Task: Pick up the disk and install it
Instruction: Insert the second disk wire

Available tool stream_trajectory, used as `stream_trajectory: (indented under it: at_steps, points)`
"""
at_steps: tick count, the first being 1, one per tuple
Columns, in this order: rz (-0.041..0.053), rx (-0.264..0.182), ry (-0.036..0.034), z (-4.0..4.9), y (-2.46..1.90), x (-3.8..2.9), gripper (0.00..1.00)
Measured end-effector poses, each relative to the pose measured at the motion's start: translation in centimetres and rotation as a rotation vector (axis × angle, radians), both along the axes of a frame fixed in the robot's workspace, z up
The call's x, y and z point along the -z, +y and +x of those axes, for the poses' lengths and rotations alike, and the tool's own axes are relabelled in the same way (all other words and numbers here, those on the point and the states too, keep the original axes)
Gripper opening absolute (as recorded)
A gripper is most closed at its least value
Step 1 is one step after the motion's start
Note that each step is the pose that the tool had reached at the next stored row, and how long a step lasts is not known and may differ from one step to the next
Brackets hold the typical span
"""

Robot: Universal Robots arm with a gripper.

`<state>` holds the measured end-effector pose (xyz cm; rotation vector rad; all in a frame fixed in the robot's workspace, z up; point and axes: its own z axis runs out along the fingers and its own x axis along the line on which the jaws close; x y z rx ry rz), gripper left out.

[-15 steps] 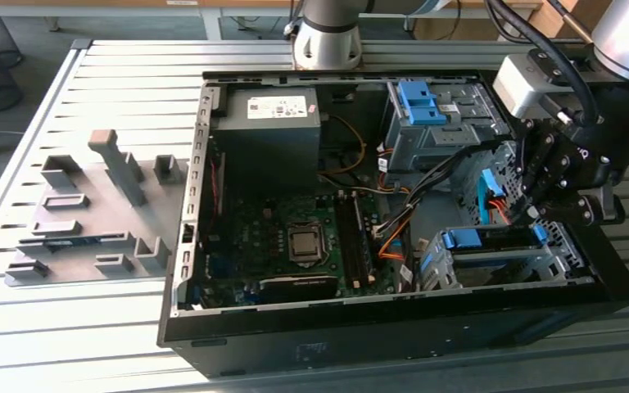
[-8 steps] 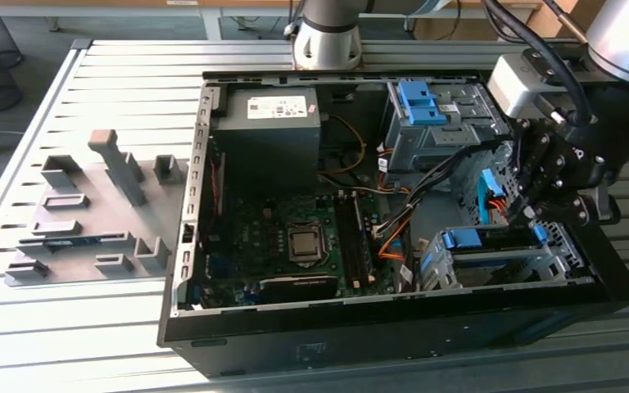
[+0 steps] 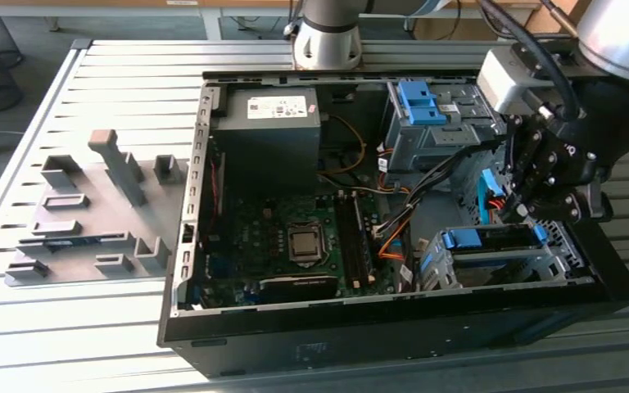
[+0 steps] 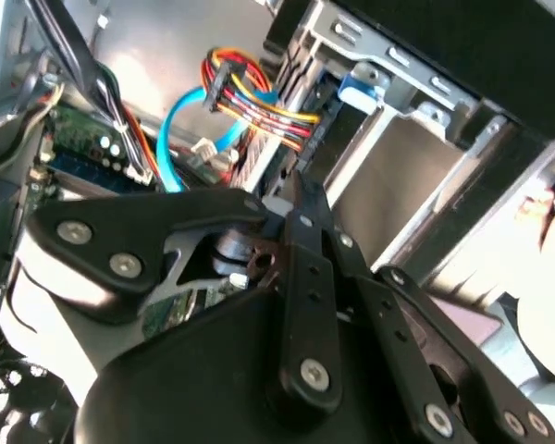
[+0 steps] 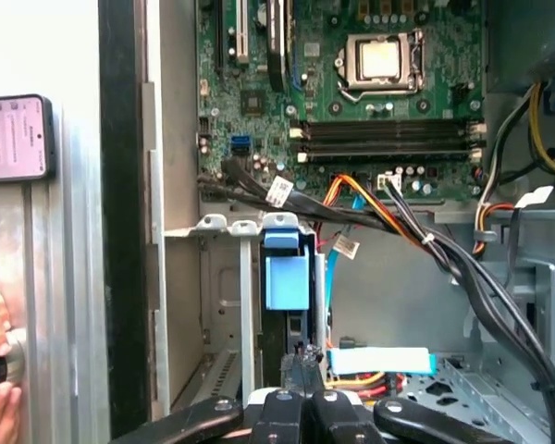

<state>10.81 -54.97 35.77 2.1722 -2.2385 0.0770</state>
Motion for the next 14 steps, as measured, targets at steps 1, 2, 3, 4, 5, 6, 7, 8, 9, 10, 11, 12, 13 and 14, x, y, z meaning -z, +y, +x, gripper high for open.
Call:
stream_trajectory:
  at_steps: [1,2,3,4,5,6,7,8,9,10,11,12,13,14]
  points:
    - [0.0000,0.000,-0.0001,-0.02,0.00,-0.48,0.11]
    - [0.0002,0.000,-0.0003,-0.05,0.00,-0.93,0.11]
    - [0.0000,0.000,-0.0005,-0.07,0.00,-1.38,0.11]
    - [-0.0002,0.000,-0.0009,-0.13,0.00,-1.76,0.11]
    - [0.0000,0.000,-0.0016,-0.25,0.00,-2.05,0.11]
    - [0.0000,0.000,-0.0031,-0.43,0.00,-2.27,0.11]
    - [0.0000,0.000,-0.0054,-0.67,0.00,-2.45,0.11]
    - [0.0000,0.000,-0.0075,-0.91,0.00,-2.58,0.11]
    - [0.0000,0.000,-0.0098,-1.15,0.00,-2.68,0.11]
    - [0.0002,0.000,-0.0121,-1.42,0.00,-2.72,0.11]
    - [0.0001,0.000,-0.0136,-1.69,0.00,-2.73,0.11]
    - [0.0000,0.000,-0.0144,-1.93,0.00,-2.74,0.11]
    - [0.0001,0.000,-0.0146,-2.01,-0.01,-2.73,0.11]
    - [0.0001,0.000,-0.0146,-2.04,-0.01,-2.73,0.11]
